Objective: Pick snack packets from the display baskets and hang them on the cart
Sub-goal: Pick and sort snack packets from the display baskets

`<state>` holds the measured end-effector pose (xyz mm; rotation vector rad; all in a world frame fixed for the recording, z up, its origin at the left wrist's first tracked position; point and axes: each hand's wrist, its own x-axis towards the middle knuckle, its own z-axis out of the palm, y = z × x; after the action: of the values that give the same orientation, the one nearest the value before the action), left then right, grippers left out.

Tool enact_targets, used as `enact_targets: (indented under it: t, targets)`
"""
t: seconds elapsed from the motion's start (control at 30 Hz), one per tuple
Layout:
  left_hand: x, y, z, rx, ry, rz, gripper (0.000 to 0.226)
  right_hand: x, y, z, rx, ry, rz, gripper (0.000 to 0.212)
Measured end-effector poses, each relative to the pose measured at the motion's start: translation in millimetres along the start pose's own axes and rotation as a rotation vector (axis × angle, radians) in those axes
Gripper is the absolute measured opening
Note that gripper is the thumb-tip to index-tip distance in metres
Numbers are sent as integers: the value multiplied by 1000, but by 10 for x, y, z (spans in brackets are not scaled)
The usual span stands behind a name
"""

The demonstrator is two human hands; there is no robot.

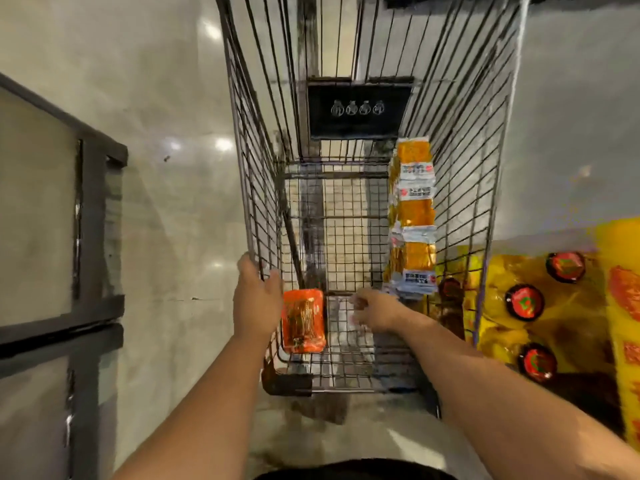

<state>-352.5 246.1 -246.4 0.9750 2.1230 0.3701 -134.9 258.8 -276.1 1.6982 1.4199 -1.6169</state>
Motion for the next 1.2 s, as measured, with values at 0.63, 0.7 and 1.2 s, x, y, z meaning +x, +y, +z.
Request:
enact_targets:
  t: [0.63, 0.7, 1.2]
  targets:
    - [150, -339, 210, 62, 159, 84, 31, 924, -423, 1298, 455, 165, 250, 34]
    - [149, -331, 216, 59, 161, 104, 31, 957, -448, 1316, 434, 158, 252, 40]
    - [154, -343, 214, 50, 173, 110, 31, 958, -508, 1422, 549, 358, 284, 59]
